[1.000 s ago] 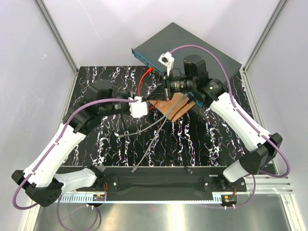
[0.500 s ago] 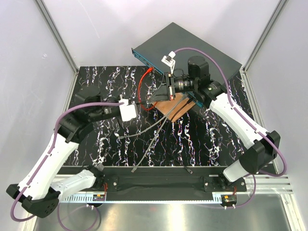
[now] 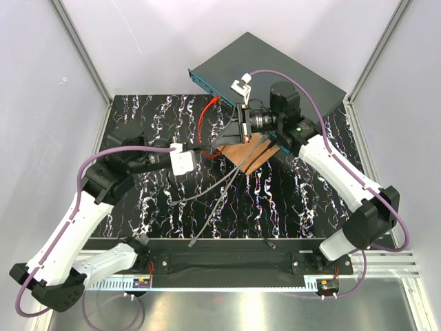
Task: Insert the plug into the switch port
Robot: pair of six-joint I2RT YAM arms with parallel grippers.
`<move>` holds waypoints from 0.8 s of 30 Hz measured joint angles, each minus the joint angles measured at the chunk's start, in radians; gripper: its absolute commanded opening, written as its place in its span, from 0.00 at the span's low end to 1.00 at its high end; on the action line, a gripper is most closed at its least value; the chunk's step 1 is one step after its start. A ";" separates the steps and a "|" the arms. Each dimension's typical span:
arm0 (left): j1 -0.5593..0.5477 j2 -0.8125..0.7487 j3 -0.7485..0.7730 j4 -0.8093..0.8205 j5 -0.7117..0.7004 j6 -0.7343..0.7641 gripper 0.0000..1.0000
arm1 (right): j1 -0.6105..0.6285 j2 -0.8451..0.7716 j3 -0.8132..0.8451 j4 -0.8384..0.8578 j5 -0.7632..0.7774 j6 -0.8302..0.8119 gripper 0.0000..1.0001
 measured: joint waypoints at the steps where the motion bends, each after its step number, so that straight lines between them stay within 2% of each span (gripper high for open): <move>1: 0.000 0.000 0.000 0.002 0.001 0.000 0.09 | -0.001 0.000 -0.002 0.006 -0.003 0.008 0.00; 2: 0.001 0.000 0.000 0.002 0.002 0.001 0.03 | -0.002 0.000 -0.003 0.013 -0.006 0.016 0.00; 3: 0.001 0.000 0.000 0.003 0.002 0.003 0.00 | -0.003 0.000 -0.007 0.019 -0.008 0.022 0.00; 4: 0.002 0.000 0.000 0.000 0.003 0.003 0.00 | -0.004 0.000 -0.009 0.022 -0.008 0.027 0.04; 6: 0.003 0.004 0.001 -0.001 0.002 -0.001 0.00 | -0.007 0.000 -0.011 0.019 -0.004 0.039 0.27; 7: 0.003 0.007 0.001 0.000 0.001 -0.011 0.00 | -0.011 0.000 -0.011 0.015 -0.002 0.041 0.59; 10: 0.003 0.028 0.013 -0.015 -0.012 -0.075 0.00 | -0.035 0.000 -0.010 -0.002 0.012 0.035 0.81; 11: 0.003 0.040 0.023 -0.023 -0.023 -0.114 0.00 | -0.053 0.000 -0.010 -0.010 0.016 0.034 0.93; 18: 0.003 0.101 0.080 -0.071 -0.080 -0.432 0.00 | -0.241 -0.049 -0.007 -0.097 0.090 0.000 0.99; 24: -0.028 0.105 0.079 -0.047 -0.183 -0.710 0.00 | -0.389 -0.240 -0.014 -0.225 0.205 -0.058 1.00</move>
